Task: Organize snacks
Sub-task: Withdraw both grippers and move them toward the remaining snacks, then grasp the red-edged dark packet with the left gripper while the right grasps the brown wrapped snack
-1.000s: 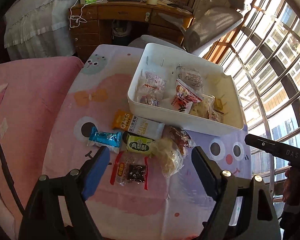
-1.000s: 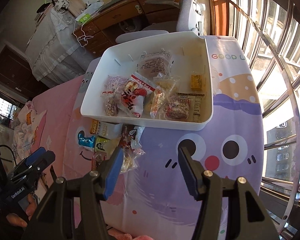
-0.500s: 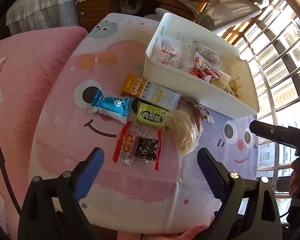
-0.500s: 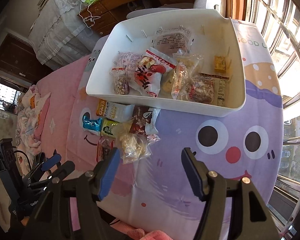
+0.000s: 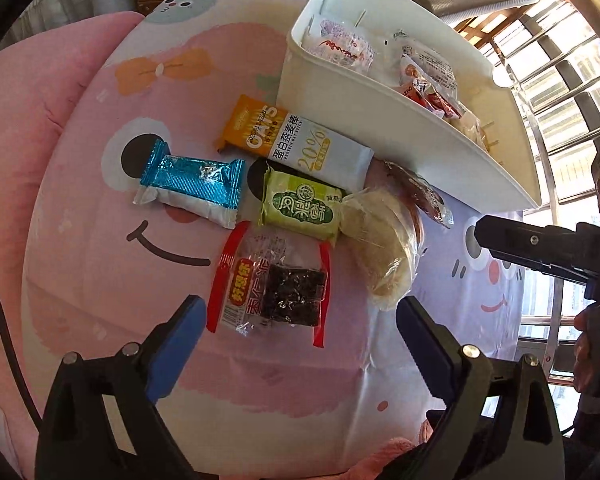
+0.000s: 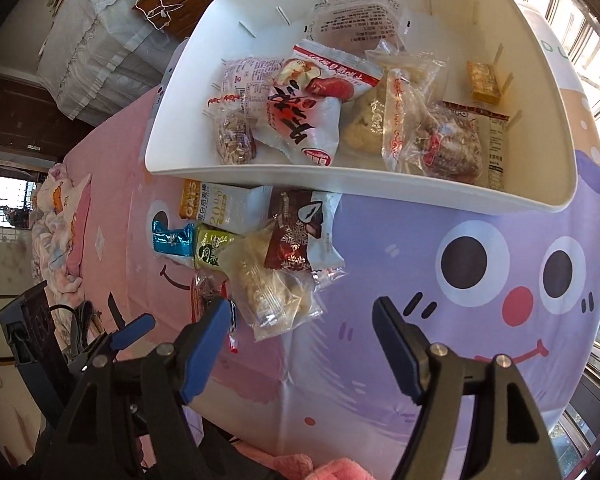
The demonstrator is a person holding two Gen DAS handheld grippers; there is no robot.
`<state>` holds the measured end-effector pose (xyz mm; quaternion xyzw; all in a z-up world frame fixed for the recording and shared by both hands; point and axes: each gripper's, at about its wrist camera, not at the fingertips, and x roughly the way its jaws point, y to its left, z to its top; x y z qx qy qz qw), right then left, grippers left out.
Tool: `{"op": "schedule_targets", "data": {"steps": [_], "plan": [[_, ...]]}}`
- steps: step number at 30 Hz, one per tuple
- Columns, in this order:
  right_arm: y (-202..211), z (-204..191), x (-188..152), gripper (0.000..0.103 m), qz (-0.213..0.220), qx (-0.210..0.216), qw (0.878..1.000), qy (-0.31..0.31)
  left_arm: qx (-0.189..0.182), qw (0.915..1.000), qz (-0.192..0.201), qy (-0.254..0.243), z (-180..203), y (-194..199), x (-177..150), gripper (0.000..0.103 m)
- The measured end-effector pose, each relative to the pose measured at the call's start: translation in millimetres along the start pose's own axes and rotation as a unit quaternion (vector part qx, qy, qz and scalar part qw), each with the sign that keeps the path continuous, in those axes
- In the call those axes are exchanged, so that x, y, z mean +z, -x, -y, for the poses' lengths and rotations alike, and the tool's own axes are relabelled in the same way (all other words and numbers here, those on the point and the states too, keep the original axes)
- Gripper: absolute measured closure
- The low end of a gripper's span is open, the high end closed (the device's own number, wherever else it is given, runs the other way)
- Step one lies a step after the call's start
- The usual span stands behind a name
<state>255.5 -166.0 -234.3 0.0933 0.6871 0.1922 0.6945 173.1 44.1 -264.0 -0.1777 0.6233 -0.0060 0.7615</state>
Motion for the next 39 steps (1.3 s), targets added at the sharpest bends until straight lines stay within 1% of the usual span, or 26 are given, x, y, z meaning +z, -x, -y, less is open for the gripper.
{"op": "schedule_targets", "data": {"steps": [9,15,18,24,28,31,33,35,36,37,38,39], "plan": [[-31.8,1.8,17.8,0.029,-0.004,0.007,0.999,-0.033,-0.012,0.9989,-0.045,-0.004,-4.5,-33.1,11.0,0.008],[-47.4,-2.1,28.1,0.029,0.004,0.002,0.999,-0.036,-0.017,0.9978,-0.064,-0.009,-3.3,-44.9,16.9,0.017],[-52.5,-3.0,31.4,0.029,0.005,-0.002,0.999,-0.033,-0.017,0.997,-0.074,-0.014,-3.3,-49.1,19.1,0.023],[-62.4,-3.1,39.3,0.03,0.0,-0.008,1.0,-0.028,-0.006,0.9963,-0.084,-0.014,-1.0,-55.1,17.9,0.032],[-68.2,-4.9,43.6,0.035,0.002,-0.012,1.0,-0.021,0.008,0.9964,-0.083,-0.011,-1.5,-57.1,19.9,0.041],[-70.8,-5.9,45.9,0.039,0.005,-0.012,1.0,-0.016,0.009,0.9963,-0.085,-0.012,-6.9,-55.3,22.6,0.042],[-72.1,-7.8,47.7,0.043,0.006,-0.013,1.0,-0.012,0.013,0.9962,-0.085,-0.016,-6.3,-55.3,23.2,0.042],[-73.1,-8.7,49.0,0.052,0.008,-0.013,1.0,-0.009,0.015,0.9961,-0.085,-0.019,-4.9,-55.6,23.6,0.044],[-74.2,-10.5,49.5,0.054,0.009,-0.015,1.0,-0.007,0.015,0.9961,-0.084,-0.02,-2.1,-55.2,22.9,0.045],[-74.5,-10.9,50.1,0.057,0.008,-0.017,1.0,-0.006,0.014,0.9963,-0.083,-0.02,-0.9,-54.9,22.8,0.049],[-74.4,-10.8,50.2,0.057,0.009,-0.017,1.0,-0.005,0.009,0.9963,-0.083,-0.02,2.0,-56.2,21.9,0.052],[-74.6,-11.4,50.2,0.057,0.01,-0.017,1.0,-0.005,0.008,0.9964,-0.082,-0.021,2.5,-56.3,21.9,0.053]]}}
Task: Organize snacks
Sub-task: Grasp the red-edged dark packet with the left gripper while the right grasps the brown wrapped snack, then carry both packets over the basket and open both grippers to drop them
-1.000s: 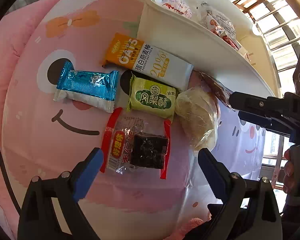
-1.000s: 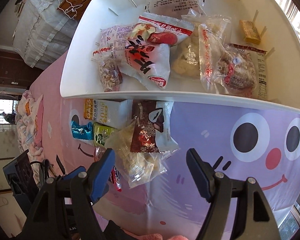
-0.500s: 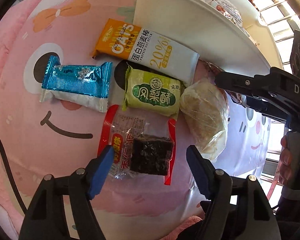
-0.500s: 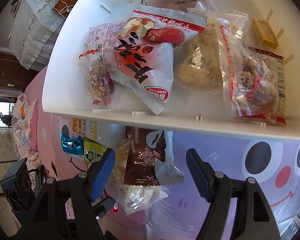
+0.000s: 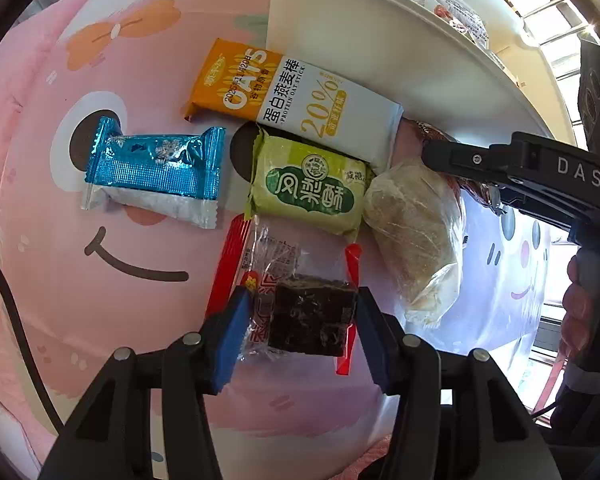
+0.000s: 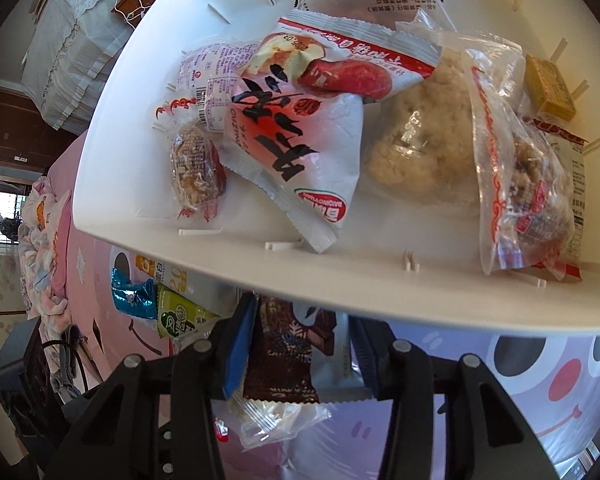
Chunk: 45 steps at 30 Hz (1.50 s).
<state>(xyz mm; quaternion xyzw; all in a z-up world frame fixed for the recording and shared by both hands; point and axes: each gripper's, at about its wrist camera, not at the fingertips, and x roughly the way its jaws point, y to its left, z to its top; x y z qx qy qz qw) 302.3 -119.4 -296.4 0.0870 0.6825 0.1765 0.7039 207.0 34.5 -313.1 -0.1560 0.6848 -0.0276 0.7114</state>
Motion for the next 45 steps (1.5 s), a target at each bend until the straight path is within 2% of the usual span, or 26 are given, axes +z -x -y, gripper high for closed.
{"op": "schedule_targets", "data": {"steps": [13,16,18,25,37,45], "plan": [[8.1,-5.1,-15.4,0.06,0.002,-0.004,1.0,0.02,-0.007,0.9998,0.015,0.009,2.2,8.3,-6.7,0.06],[11.4,-6.4,-22.6,0.06,0.004,-0.002,1.0,0.024,-0.007,0.9997,0.02,0.011,3.4,10.8,-11.5,0.061],[14.0,-6.9,-27.3,0.06,0.006,0.001,1.0,0.024,-0.008,0.9995,0.027,0.013,4.9,13.2,-15.5,0.066],[28.9,-10.6,-50.2,0.061,0.014,0.009,0.999,0.041,-0.005,0.9985,0.048,0.028,9.5,22.9,-36.7,0.066],[75.1,-19.4,-89.6,0.06,0.052,0.026,0.993,0.107,0.01,0.9919,0.119,0.045,17.6,74.4,-64.9,0.066],[112.7,-22.2,-103.4,0.06,0.106,0.026,0.982,0.152,0.028,0.9874,0.152,0.035,21.3,120.5,-53.8,0.066]]}}
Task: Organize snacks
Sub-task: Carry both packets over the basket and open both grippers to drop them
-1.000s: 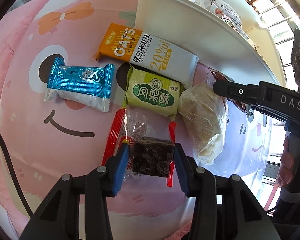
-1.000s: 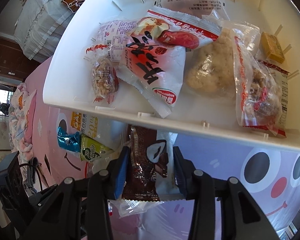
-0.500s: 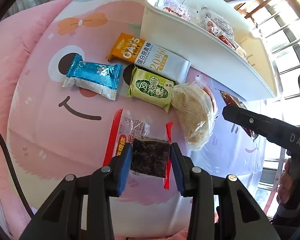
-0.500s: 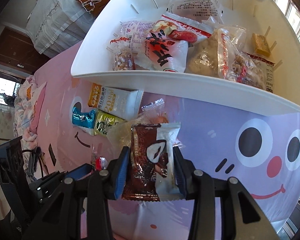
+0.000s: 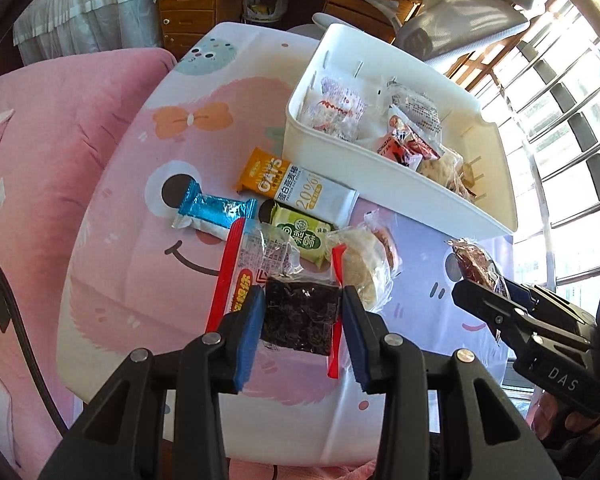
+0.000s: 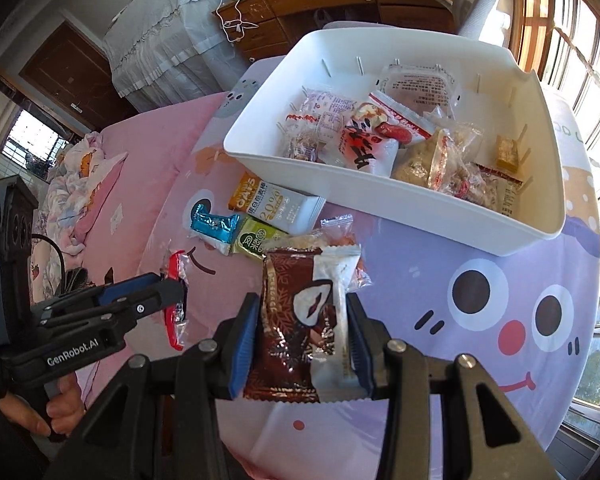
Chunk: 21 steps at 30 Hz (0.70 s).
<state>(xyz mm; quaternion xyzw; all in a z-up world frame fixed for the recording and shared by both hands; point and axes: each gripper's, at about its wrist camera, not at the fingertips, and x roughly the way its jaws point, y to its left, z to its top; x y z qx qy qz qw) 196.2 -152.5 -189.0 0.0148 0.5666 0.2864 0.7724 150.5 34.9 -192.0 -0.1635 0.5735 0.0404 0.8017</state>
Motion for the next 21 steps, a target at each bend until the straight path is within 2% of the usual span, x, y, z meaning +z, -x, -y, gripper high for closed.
{"op": "schedule_targets", "data": {"steps": [11,21], "plan": [[40.8,4.3,15.2,0.06,0.074,-0.014,0.997,0.03,-0.002,0.9986,0.035,-0.04,25.1,31.6,52.6,0.065],[60.0,23.1,44.7,0.06,0.134,-0.045,0.99,0.015,-0.025,0.994,0.059,-0.089,55.2,31.8,109.1,0.065]]}}
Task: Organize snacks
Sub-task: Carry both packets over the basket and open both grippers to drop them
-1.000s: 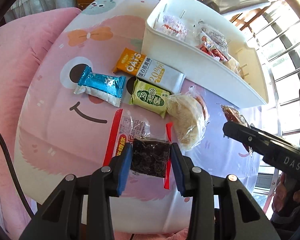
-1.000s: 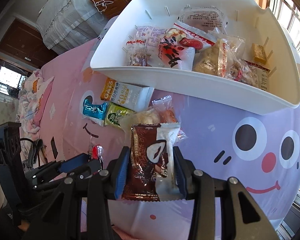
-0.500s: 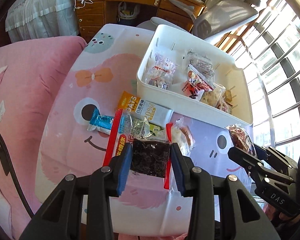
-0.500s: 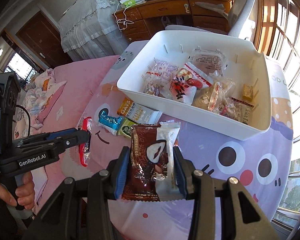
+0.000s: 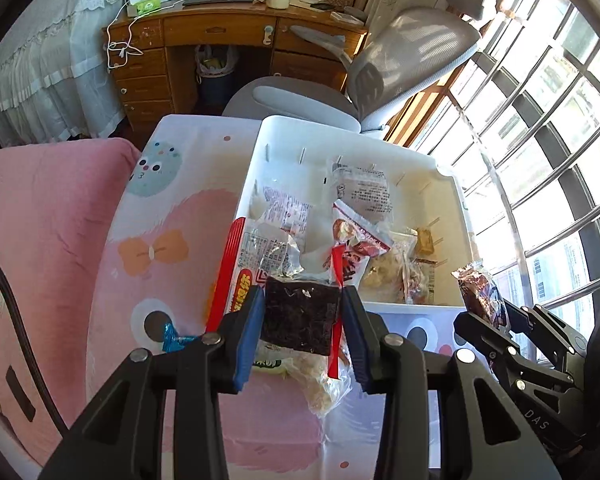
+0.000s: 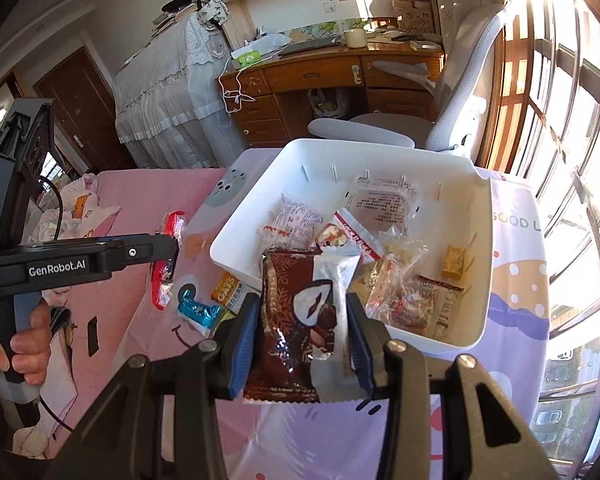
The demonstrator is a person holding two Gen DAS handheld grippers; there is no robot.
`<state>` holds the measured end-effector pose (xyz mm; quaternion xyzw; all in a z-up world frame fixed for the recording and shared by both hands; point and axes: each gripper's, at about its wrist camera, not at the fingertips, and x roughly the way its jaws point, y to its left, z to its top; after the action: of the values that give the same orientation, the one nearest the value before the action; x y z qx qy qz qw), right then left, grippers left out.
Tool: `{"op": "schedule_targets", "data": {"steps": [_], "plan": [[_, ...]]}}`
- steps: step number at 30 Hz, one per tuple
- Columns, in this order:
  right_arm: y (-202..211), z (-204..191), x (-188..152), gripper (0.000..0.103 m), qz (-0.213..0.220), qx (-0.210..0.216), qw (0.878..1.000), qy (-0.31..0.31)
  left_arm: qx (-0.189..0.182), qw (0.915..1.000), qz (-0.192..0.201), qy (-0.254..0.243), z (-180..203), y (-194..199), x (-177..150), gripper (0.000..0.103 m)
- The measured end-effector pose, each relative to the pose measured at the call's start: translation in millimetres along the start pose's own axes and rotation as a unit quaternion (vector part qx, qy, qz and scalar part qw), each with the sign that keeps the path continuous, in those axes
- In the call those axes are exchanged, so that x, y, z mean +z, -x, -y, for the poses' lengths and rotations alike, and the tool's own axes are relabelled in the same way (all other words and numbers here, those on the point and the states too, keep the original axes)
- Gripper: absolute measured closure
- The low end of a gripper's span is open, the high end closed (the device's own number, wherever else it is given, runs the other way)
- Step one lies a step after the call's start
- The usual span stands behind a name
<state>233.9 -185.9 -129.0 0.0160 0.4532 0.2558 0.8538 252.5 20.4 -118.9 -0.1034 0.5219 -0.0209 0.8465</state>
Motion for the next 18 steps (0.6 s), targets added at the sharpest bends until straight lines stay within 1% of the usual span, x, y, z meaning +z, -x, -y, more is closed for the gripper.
{"op": "schedule_targets", "data": {"steps": [8,13,16,18], "plan": [[-6.3,30.7,15.6,0.06,0.019,-0.04,0.998,-0.042,-0.042,0.9987,0.002,-0.028,14.7,-31.2,30.2,0.065],[-15.2,46.6,16.6,0.06,0.011,-0.062,0.996,-0.065,-0.062,0.9976,-0.006,-0.031,17.3,-51.8,36.9,0.065],[-18.6,52.5,14.8,0.059,0.004,-0.066,0.995,-0.075,-0.07,0.997,-0.011,-0.032,18.3,-60.3,37.4,0.065],[-22.0,55.7,13.9,0.058,-0.005,-0.069,0.994,-0.083,-0.071,0.9969,-0.013,-0.032,19.2,-63.3,38.4,0.061]]}}
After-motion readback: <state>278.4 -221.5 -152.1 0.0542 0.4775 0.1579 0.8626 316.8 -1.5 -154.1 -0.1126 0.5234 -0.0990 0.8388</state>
